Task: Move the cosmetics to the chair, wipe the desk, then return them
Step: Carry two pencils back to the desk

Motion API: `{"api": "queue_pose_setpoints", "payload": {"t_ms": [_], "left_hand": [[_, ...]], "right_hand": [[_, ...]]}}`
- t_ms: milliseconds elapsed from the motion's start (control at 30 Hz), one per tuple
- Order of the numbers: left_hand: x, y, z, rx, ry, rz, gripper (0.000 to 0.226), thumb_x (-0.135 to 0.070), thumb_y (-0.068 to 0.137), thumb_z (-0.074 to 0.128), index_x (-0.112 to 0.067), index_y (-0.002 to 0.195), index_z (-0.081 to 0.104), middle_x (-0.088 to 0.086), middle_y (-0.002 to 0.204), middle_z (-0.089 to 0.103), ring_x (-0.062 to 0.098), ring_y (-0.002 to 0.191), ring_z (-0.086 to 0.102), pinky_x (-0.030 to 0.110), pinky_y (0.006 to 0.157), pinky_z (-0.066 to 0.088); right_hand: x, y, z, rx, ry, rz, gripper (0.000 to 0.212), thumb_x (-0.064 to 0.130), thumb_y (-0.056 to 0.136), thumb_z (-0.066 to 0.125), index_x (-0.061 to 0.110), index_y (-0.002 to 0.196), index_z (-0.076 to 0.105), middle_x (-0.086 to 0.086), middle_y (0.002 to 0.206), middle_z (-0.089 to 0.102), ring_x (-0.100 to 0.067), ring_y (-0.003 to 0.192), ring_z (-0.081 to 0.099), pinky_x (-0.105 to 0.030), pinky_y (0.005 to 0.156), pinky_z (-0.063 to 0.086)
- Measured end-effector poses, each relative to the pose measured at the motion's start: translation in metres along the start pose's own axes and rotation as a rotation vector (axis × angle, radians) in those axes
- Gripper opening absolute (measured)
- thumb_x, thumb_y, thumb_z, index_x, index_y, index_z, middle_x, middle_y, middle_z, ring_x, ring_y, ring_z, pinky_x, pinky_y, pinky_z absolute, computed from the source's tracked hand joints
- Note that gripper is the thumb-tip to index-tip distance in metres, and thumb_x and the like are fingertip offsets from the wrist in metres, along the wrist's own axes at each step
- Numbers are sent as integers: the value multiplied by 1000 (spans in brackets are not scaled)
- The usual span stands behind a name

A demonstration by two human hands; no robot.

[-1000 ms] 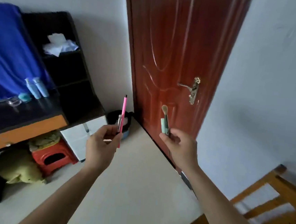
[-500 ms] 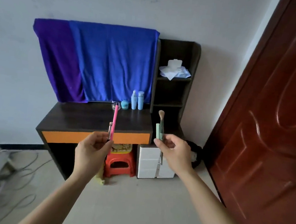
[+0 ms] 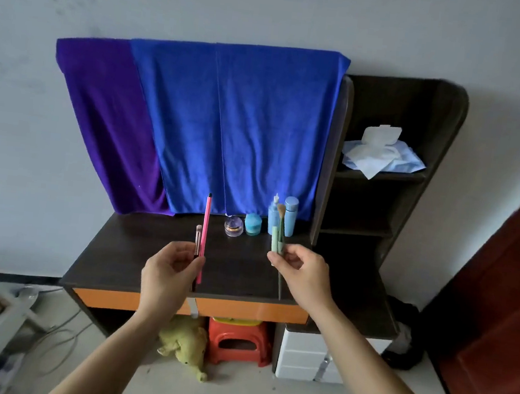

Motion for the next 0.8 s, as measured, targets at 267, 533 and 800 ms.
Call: {"api": "queue_pose_setpoints", "payload": {"t_ms": [267,533,800], "left_hand": [[21,130,17,2,33,-56,19,-14,80,81,-29,89,72,-8,77,74,13,70,72,41,72,60],[109,229,49,111,-13,-231,18,-9,79,81,-22,86,71,-1,70,72,23,67,72,39,65,60],[174,256,160,564,62,-312,20,-8,78,80,-25,81,70,-6,67,72,14,60,68,42,66,59]], "right_hand": [[0,149,78,105,-3,31,14,37,83,79,24,88,75,10,79,75,-4,78,70,-23,75,55],[-52,210,158,147,-89,182,20,41,80,81,23,87,75,8,77,75,-5,76,70,-31,76,57],[-134,198,140,-59,-207,539,21,40,81,80,21,90,76,11,75,75,1,73,69,-25,74,54]]}}
Point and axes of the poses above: each hand's wrist, its own y-axis towards the middle knuckle, its own z-axis out of the palm, x = y × z, the point moved 6 cm from there along y, towards the middle knuckle
